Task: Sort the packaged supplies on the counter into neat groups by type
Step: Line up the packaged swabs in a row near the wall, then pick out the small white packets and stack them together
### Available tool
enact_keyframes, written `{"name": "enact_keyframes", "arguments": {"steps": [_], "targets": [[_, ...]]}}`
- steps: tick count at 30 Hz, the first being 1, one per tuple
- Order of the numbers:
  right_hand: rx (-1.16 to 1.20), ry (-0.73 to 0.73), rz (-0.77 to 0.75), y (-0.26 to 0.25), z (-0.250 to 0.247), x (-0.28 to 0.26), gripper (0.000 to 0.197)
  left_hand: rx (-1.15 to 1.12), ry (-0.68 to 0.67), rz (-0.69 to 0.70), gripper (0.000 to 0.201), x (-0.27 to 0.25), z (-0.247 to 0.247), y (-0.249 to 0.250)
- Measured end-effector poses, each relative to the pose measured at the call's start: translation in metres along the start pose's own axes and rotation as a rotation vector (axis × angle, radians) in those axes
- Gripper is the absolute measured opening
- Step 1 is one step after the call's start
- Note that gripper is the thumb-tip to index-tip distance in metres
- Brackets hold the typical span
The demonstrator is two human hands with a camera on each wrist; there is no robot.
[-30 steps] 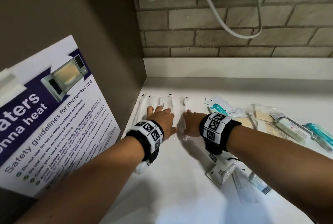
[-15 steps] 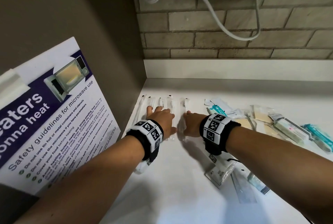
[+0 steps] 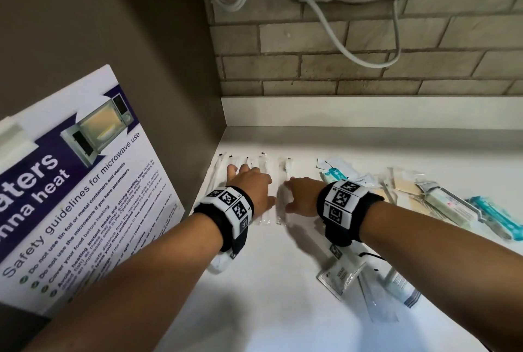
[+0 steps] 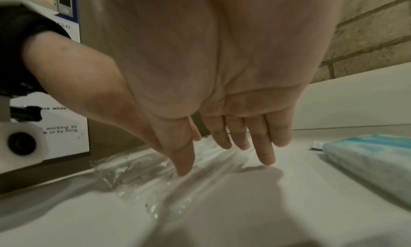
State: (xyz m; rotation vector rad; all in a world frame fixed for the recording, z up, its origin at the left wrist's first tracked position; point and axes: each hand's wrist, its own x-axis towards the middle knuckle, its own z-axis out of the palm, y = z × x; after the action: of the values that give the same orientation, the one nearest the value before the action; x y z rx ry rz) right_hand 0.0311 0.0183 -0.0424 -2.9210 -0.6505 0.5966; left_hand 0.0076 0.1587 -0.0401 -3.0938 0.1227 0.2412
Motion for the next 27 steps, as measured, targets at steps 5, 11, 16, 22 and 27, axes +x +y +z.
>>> {"name": "enact_keyframes", "arguments": {"steps": [5, 11, 16, 22, 27], "targets": [[0.015, 0.128, 0.064, 0.032, -0.026, -0.004, 0.044, -0.121, 0.129, 0.076, 0.033, 0.022, -0.02, 0.017], [0.011, 0.12, 0.243, 0.086, -0.049, -0.004, 0.037, -0.25, 0.034, 0.183, 0.033, 0.076, -0.032, 0.052], [0.01, 0.075, 0.318, 0.117, -0.055, 0.009, 0.044, -0.131, -0.067, 0.218, 0.033, 0.118, -0.035, 0.083], [-0.004, 0.032, 0.325, 0.137, -0.049, 0.034, 0.04, 0.002, -0.19, 0.263, 0.034, 0.15, -0.034, 0.107], [0.055, 0.007, 0.325, 0.142, -0.046, 0.045, 0.037, 0.086, -0.261, 0.169, 0.047, 0.18, -0.015, 0.109]]}}
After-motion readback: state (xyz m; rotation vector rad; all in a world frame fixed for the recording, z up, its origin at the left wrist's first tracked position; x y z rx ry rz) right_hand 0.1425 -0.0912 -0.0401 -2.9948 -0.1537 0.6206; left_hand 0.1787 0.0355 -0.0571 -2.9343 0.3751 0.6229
